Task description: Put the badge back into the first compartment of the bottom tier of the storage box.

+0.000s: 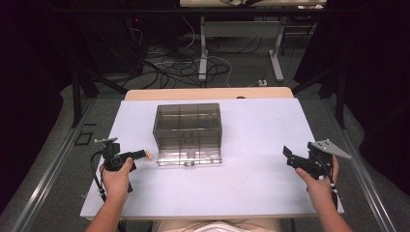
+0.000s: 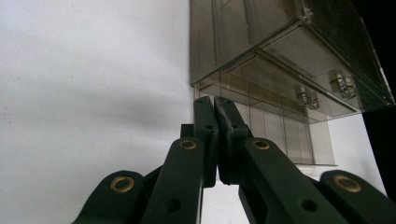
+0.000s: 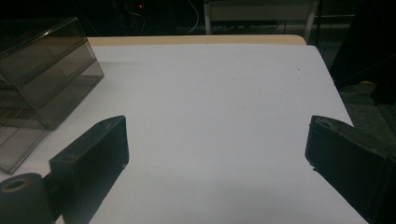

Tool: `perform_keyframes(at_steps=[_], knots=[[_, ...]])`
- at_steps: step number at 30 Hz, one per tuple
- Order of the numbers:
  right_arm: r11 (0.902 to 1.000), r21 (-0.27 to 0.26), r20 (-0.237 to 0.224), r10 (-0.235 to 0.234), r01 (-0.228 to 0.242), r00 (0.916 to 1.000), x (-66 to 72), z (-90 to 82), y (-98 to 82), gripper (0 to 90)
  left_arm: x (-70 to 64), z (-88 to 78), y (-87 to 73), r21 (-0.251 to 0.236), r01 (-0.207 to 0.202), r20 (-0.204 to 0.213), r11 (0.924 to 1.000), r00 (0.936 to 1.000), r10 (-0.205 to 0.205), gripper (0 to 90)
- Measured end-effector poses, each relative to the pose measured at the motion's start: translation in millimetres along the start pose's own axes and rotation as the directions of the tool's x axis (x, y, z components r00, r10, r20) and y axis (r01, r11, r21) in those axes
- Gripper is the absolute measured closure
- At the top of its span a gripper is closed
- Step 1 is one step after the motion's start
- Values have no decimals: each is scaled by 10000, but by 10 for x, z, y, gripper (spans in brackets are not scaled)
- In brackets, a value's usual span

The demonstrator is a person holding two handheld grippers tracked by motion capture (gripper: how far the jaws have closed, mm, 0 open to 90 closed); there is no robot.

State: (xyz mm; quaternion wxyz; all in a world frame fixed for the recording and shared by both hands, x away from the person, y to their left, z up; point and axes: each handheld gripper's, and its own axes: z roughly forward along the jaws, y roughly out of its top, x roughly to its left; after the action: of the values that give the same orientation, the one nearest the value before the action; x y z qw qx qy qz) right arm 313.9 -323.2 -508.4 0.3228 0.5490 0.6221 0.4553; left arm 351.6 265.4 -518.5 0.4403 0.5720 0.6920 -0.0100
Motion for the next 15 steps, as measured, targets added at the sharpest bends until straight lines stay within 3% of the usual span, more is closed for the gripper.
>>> perform_keyframes(at_steps=[1, 15], knots=[[9998, 176, -16, -15, 15, 10000, -2, -9, 4, 58, -7, -3, 1, -59, -63, 42, 10000, 10000, 63, 885], [10000, 75, -31, -43, 43, 10000, -1, -5, 1, 59, -133, -26, -18, -282, -493, 184, 9984, 9986, 499, 885]])
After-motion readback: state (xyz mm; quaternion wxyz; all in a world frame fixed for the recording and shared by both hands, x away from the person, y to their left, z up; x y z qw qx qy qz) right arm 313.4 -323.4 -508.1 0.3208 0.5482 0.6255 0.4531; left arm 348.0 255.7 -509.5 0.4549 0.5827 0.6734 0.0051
